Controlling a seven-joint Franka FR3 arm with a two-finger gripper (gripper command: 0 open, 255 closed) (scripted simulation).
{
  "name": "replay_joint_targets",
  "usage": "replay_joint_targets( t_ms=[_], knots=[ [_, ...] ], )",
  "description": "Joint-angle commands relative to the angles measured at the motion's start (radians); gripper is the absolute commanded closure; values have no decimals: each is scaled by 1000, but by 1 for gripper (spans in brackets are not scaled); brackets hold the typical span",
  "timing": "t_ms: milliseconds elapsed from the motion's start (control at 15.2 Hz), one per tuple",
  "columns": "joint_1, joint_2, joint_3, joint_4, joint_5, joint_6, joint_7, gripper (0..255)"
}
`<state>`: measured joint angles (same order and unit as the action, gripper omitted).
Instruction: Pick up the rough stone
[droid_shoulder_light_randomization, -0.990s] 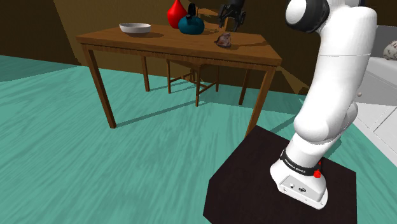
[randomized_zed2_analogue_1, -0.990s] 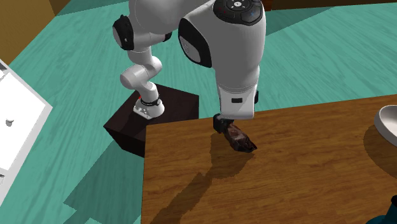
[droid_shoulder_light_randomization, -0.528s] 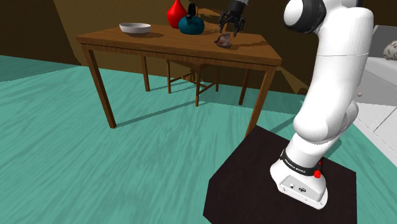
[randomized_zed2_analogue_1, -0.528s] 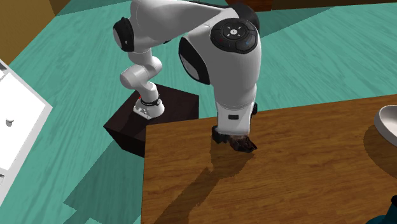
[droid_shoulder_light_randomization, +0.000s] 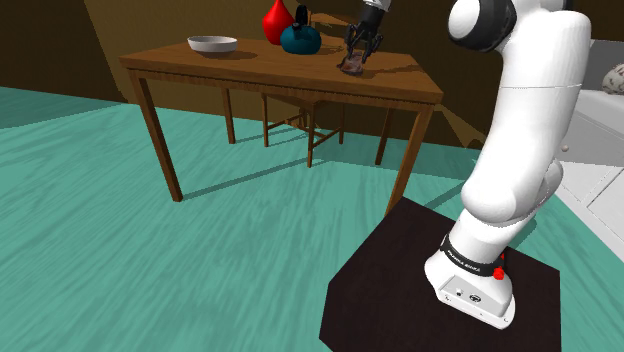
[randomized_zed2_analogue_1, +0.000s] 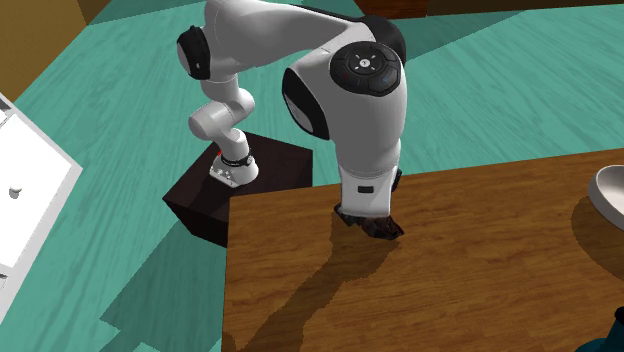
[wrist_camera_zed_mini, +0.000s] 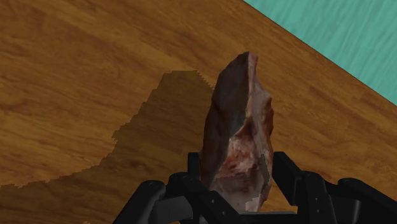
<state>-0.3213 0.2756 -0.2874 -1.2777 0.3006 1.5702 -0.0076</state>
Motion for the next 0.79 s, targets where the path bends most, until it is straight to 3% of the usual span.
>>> replay_joint_targets(
  t_ms=[0, 264, 726],
  knots=[
    [1, 1, 1, -3, 0, 0, 0, 255],
    [0, 4, 0, 3, 1, -4, 0, 255],
    [-23, 54, 0, 173, 17, -123, 20, 255]
  ],
)
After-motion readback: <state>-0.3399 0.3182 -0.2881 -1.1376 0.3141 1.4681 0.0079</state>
